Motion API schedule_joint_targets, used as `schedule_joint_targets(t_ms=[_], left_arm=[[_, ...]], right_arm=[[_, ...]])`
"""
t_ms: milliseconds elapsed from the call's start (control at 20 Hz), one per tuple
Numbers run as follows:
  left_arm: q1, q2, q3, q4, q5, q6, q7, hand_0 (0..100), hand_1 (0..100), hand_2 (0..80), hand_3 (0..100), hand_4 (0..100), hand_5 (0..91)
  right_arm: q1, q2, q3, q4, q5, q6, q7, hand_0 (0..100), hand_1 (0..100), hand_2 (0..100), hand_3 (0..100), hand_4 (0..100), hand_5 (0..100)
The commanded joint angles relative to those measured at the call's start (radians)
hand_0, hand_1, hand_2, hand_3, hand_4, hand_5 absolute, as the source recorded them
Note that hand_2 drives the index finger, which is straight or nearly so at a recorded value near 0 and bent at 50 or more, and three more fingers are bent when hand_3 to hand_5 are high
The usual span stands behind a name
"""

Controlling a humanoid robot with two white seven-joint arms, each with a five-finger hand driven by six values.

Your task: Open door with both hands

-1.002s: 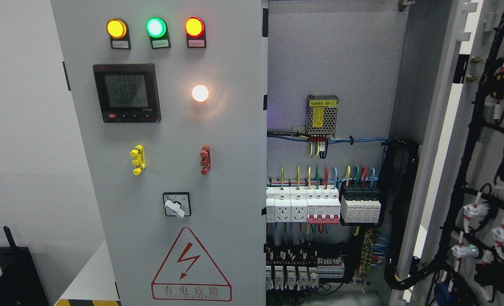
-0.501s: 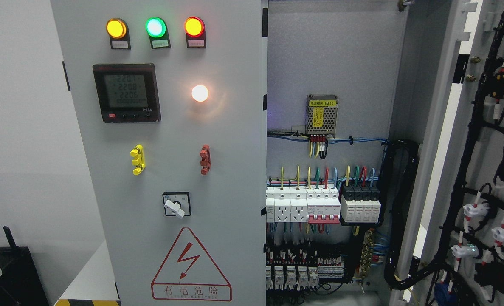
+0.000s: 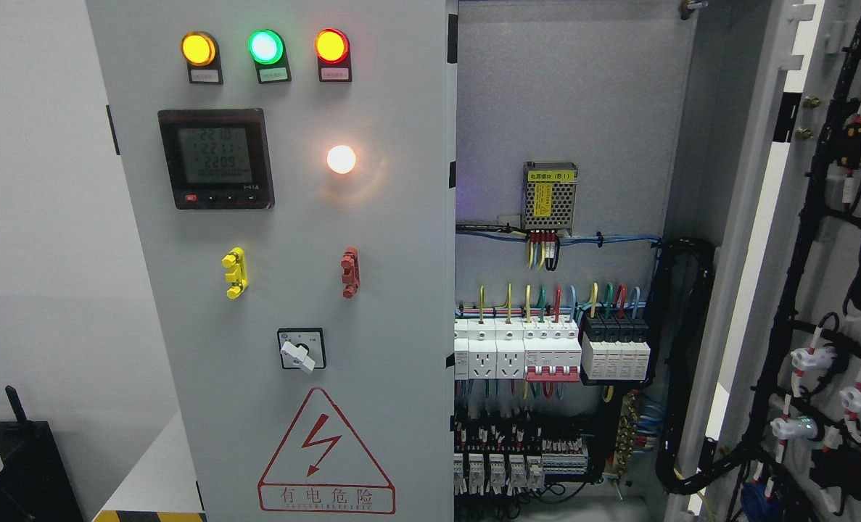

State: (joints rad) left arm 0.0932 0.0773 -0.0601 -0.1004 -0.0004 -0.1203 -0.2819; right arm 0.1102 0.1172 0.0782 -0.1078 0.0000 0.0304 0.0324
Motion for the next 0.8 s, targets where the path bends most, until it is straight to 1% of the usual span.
schedule_joint_targets(t_ms=[0, 100, 200, 451, 551, 651, 751], left_arm=[[-0.006, -0.131, 0.180, 0.057, -0.035, 0.007, 0.032, 0, 0, 0.0, 0, 3, 0.0], [-0.006, -0.131, 0.183, 0.057, -0.032, 0.007, 0.032, 0, 0, 0.0, 0, 3, 0.0], [-0.006, -0.131, 0.181, 0.057, -0.033, 0.007, 0.036, 0, 0, 0.0, 0, 3, 0.0], [-0.006, -0.133, 0.183, 0.067, -0.036, 0.007, 0.038, 0, 0, 0.0, 0, 3, 0.0], [-0.006, -0.133, 0.183, 0.067, -0.036, 0.007, 0.038, 0, 0, 0.0, 0, 3, 0.0], [-0.006, -0.133, 0.183, 0.067, -0.035, 0.007, 0.038, 0, 0, 0.0, 0, 3, 0.0], [-0.006, -0.133, 0.183, 0.065, -0.033, 0.007, 0.037, 0, 0, 0.0, 0, 3, 0.0]], right_arm=[[0.005, -0.007, -0.012, -0.026, 0.006, 0.000, -0.002, 11, 0, 0, 0, 0, 0], [0.006, -0.007, -0.012, -0.032, 0.006, -0.001, -0.006, 11, 0, 0, 0, 0, 0], [0.020, -0.010, -0.014, -0.077, 0.005, -0.003, -0.005, 11, 0, 0, 0, 0, 0], [0.159, -0.068, -0.014, -0.402, 0.005, -0.001, -0.002, 11, 0, 0, 0, 0, 0], [0.200, -0.093, -0.015, -0.496, 0.005, -0.001, -0.003, 11, 0, 0, 0, 0, 0], [0.227, -0.102, -0.023, -0.562, 0.005, -0.003, -0.006, 11, 0, 0, 0, 0, 0], [0.276, -0.105, -0.023, -0.660, 0.006, -0.004, -0.008, 11, 0, 0, 0, 0, 0]])
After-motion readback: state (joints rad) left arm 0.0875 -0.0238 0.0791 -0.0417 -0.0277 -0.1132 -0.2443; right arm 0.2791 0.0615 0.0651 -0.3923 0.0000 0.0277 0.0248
